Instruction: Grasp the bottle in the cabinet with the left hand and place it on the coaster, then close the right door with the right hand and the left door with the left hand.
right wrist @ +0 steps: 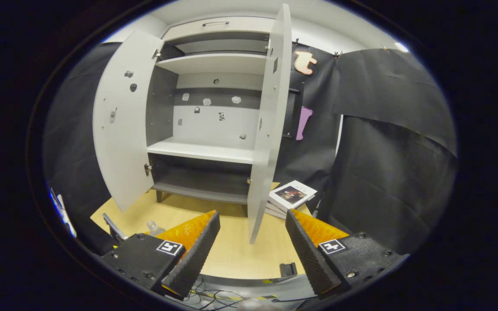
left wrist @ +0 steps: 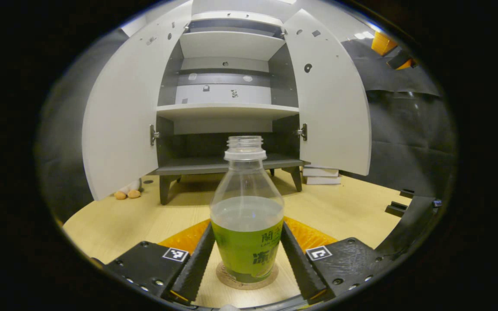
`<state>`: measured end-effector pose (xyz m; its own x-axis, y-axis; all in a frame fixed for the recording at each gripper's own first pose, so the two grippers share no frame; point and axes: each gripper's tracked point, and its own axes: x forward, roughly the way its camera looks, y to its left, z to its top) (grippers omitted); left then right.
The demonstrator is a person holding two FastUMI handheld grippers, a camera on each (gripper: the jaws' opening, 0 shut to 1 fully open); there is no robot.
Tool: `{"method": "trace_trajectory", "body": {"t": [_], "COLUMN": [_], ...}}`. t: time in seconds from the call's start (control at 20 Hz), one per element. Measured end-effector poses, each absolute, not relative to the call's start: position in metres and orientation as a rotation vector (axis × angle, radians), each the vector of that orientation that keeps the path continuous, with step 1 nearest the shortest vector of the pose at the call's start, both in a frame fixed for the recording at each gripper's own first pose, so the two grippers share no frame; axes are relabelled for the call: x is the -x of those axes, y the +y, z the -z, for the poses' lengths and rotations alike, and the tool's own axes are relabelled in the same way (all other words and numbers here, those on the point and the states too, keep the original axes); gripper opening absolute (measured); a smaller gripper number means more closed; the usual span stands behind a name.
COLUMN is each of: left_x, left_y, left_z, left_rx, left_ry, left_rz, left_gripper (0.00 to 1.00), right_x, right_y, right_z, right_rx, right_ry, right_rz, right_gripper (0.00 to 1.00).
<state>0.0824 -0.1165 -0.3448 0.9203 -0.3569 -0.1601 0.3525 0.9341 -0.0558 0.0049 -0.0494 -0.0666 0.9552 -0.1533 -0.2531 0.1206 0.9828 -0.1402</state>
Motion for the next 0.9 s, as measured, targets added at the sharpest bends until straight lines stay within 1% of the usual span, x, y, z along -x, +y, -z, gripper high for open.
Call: {"method": "trace_trajectory", "body": {"t": [0.05,0.1,0.15,0.2,0.25,0.3,0.4,0.85,0.9], "left_x": [-0.083,-0.084,-0.085,-0.086,-0.087,-0.087,-0.088,-0.087,-0.086], "left_y": [-0.116,-0.116,-0.116,-0.118,-0.119,-0.119,-0.119,-0.116,-0.115], "left_z": [0.341,0.335,0.33,0.324,0.317,0.31,0.295,0.204,0.194], "left_rx": [0.015,-0.003,-0.02,-0.034,-0.045,-0.053,-0.056,-0.019,-0.011], "left_ry": [0.162,0.15,0.139,0.123,0.109,0.1,0.08,-0.011,-0.017], "left_rz": [0.365,0.364,0.366,0.373,0.377,0.379,0.38,0.382,0.381], "left_gripper": [0.93,0.99,0.99,0.96,1.0,1.0,0.97,0.97,0.97], "right_x": [-0.004,-0.002,-0.001,0.001,0.002,0.004,0.008,0.018,0.019], "right_y": [-0.05,-0.05,-0.051,-0.052,-0.053,-0.053,-0.053,-0.05,-0.05], "right_z": [0.068,0.067,0.067,0.066,0.065,0.063,0.061,0.053,0.052], "right_rx": [0.125,0.125,0.123,0.119,0.112,0.107,0.1,0.072,0.067], "right_ry": [0.264,0.262,0.261,0.257,0.25,0.243,0.231,0.19,0.185], "right_rz": [0.142,0.145,0.148,0.152,0.156,0.16,0.166,0.173,0.174], "right_gripper": [1.0,0.97,0.97,1.0,0.99,0.97,0.97,0.97,0.99]}}
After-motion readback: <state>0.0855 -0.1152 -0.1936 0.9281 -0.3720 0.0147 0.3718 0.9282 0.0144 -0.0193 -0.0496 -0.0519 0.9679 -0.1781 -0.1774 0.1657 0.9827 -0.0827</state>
